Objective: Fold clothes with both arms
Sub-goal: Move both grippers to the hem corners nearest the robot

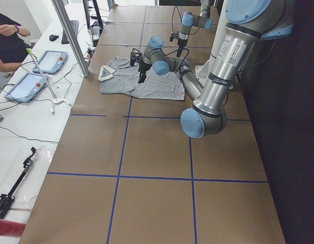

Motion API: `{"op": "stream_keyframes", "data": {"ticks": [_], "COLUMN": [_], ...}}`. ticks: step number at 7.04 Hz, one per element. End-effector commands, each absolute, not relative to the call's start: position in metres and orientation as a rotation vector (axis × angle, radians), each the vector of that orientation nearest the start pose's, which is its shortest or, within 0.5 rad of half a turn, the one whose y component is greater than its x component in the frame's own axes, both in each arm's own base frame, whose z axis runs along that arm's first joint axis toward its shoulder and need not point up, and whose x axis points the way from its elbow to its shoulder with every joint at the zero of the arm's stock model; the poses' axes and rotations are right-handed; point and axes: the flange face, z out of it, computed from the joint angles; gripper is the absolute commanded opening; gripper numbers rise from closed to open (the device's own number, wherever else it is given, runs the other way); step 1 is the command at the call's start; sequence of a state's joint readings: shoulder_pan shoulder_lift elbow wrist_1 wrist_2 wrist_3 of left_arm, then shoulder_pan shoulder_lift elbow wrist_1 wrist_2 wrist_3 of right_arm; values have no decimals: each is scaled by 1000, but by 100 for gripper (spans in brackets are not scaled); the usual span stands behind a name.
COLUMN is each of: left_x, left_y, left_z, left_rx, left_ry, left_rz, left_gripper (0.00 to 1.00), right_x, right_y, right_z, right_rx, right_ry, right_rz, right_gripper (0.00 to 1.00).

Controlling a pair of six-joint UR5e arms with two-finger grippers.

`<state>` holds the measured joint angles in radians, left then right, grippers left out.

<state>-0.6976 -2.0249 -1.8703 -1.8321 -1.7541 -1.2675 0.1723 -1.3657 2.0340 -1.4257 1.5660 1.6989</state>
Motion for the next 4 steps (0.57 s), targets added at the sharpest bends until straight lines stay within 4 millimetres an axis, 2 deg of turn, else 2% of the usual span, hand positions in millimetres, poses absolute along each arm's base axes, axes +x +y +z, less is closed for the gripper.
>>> {"op": "stream_keyframes", "data": {"ticks": [1, 4], "left_x": [392, 391], "left_y": [-479, -481], "left_z": [239, 235], "left_rx": [341, 348], "left_ry": [978, 983], "left_rz": [-269, -267], "left_gripper": [100, 100], "right_x": [-506, -505], "right_y": [-217, -215], "right_z": [335, 342], "right_rx": [-2, -36], "right_ry": [-805, -792], "right_rz": [272, 259], "right_gripper": [100, 98]}}
